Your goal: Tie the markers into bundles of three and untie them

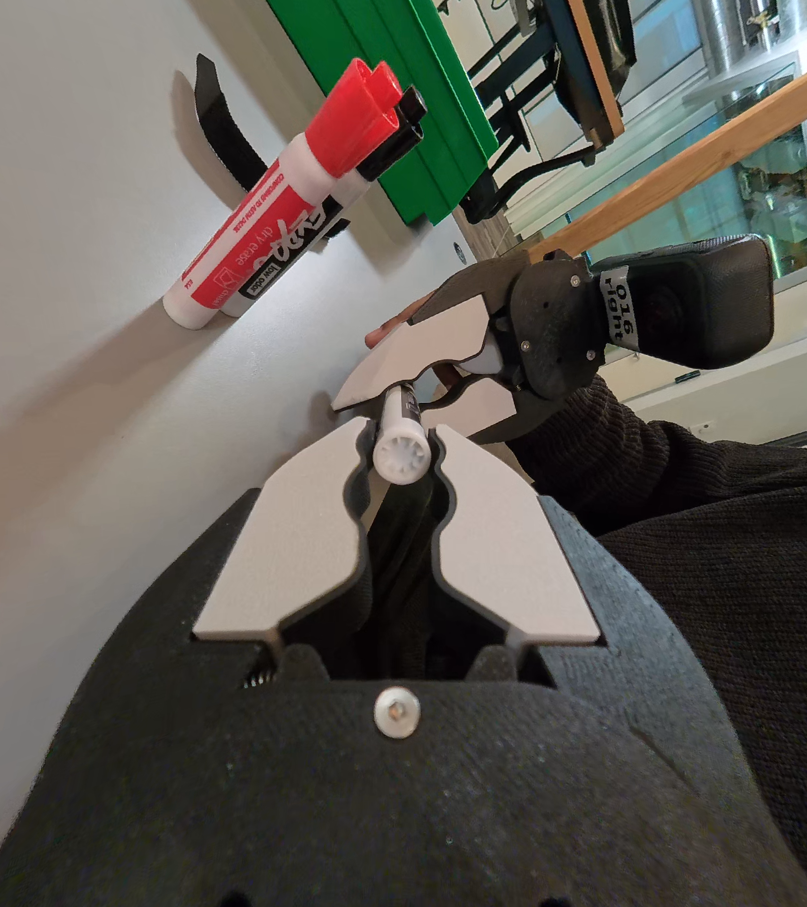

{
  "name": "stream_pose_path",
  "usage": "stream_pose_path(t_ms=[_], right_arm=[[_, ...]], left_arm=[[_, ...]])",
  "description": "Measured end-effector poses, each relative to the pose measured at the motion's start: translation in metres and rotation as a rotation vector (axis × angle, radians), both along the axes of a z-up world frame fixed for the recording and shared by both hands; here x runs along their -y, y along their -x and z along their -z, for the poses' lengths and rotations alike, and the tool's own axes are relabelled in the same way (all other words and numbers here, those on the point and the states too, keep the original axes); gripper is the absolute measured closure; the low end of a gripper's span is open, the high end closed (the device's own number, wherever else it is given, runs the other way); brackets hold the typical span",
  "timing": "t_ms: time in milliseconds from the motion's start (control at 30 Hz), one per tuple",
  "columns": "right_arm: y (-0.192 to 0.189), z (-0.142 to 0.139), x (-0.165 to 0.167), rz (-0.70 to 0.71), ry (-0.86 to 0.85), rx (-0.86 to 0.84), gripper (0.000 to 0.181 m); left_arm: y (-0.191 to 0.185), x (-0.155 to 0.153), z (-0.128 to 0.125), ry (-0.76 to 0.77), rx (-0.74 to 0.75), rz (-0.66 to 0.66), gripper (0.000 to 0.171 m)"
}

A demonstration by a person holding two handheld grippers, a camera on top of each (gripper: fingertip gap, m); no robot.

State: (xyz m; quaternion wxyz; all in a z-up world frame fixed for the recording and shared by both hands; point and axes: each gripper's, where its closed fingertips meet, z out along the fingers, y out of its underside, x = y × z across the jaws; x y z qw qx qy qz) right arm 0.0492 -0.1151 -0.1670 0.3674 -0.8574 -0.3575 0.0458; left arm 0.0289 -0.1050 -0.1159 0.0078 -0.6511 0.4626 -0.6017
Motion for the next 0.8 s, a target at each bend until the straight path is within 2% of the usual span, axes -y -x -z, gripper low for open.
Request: stream_pose_path(t_ms=[267, 400, 600, 800], right_arm=[[-0.002, 0.007, 0.005, 0.013, 0.072, 0.032, 0.167], [-0.003, 0.009, 0.007, 0.018, 0.093, 0.037, 0.167], [-0.006, 0.004, 0.005, 0.031, 0.075, 0.036, 0.167], [-0.007, 0.004, 0.003, 0.042, 0.071, 0.044, 0.167]], left_arm=[[-0.002, 0.002, 0.005, 0.018, -0.018, -0.006, 0.151], [-0.003, -0.002, 0.006, 0.017, -0.030, -0.033, 0.140], [-0.001, -0.008, 0.009, 0.037, -0.045, -0.050, 0.145], [0.000, -0.002, 0.014, 0.030, -0.072, -0.013, 0.149]])
